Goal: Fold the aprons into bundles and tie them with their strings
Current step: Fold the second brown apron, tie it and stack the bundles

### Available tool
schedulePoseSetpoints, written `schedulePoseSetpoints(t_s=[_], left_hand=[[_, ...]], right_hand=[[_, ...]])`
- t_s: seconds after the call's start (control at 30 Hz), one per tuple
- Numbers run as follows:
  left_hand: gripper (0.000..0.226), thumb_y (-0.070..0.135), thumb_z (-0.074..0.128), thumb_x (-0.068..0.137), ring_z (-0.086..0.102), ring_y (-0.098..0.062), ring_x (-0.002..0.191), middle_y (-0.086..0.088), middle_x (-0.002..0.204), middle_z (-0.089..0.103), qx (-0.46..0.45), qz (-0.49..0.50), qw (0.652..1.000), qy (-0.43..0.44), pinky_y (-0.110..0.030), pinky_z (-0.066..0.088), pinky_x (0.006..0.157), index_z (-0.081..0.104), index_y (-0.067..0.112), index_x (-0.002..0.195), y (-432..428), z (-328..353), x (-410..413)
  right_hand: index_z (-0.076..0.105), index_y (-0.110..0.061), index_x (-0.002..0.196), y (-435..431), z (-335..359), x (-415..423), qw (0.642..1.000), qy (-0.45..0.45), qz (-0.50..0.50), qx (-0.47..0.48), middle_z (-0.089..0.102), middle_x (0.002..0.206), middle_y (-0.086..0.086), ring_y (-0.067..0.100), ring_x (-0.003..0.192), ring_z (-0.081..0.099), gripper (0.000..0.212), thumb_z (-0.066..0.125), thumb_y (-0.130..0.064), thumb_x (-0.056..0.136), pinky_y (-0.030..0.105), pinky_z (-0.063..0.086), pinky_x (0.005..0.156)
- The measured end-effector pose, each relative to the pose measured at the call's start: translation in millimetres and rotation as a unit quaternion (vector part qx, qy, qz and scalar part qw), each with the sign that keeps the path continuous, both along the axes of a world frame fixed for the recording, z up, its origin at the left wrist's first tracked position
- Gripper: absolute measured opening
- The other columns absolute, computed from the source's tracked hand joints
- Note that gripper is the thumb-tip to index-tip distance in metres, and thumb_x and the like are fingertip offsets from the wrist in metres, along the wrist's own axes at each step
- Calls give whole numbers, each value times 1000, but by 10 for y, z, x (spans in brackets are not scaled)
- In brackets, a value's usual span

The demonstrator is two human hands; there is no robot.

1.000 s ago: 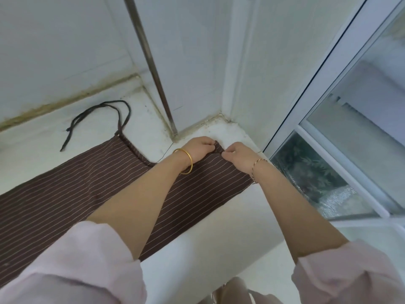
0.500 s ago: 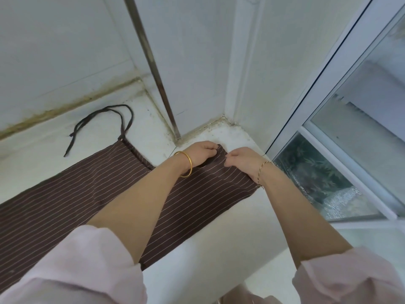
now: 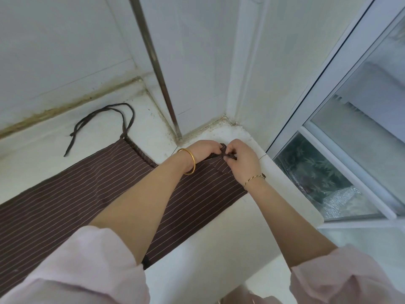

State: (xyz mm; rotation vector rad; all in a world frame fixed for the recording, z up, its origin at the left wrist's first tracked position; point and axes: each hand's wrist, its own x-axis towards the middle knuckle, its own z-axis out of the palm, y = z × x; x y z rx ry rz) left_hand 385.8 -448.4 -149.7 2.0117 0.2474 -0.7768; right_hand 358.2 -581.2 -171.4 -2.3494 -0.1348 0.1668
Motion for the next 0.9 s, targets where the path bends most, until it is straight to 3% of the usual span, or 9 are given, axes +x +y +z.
schedulePoseSetpoints(t_s=[0.07,0.17,0.23,0.3,0.4,0.57,0.77,0.9], left_hand=[[19,10,42,91,55,-18,87,-7,97,58,88,-44,995,16,-27,42,82,60,10,99,-48,43,14],[29,21,39,93,57,-22,99,-1,104,64,108,8,987,-121,-39,42,93,66,13,102,84,-82,-99],[32,27,34,95,57,-20,93,3,95,65,198,35,950,-238,-35,34,86,65,18,96,187,-150,-276],[34,29,29,97,53,-19,95,4,95,61,304,28,904,-299,-34,29,83,62,19,98,223,-288,-408],[41,36,23,96,50,-20,100,3,104,57,369,-15,870,-327,-35,32,88,59,20,106,223,-429,-579],[41,39,32,90,57,-25,97,-4,108,60,393,-31,827,-401,-39,45,85,60,14,109,284,-635,-743],[43,39,36,91,55,-26,104,-6,117,57,381,-61,824,-415,-40,43,92,58,11,115,335,-683,-827],[43,37,36,91,55,-28,105,-8,118,57,387,-75,816,-423,-41,44,94,59,10,115,343,-679,-860]], right_hand=[[47,-18,85,12,5,1,1000,12,0,-17,56,84,-1,22,79,55,14,57,-9,88,33,44,69],[46,-15,100,7,26,56,999,31,-8,-39,57,85,4,27,80,58,12,51,-9,91,36,47,70],[44,-18,118,6,34,105,998,41,15,-54,59,96,6,29,87,60,28,46,-6,92,38,50,74],[45,-25,130,9,30,164,993,47,70,-87,54,117,6,26,99,58,44,40,-3,93,36,49,85],[54,-28,121,8,17,256,983,53,122,-123,47,115,5,24,93,55,40,37,-5,94,34,48,84],[53,-15,110,-9,28,383,974,55,140,-167,56,107,9,22,85,52,15,48,-18,96,33,46,79],[51,-14,117,-85,119,560,945,124,148,-264,57,109,6,21,90,50,33,53,-36,94,33,45,81],[48,-15,115,-64,109,535,945,124,137,-269,51,110,8,23,83,51,28,52,-33,95,34,47,77]])
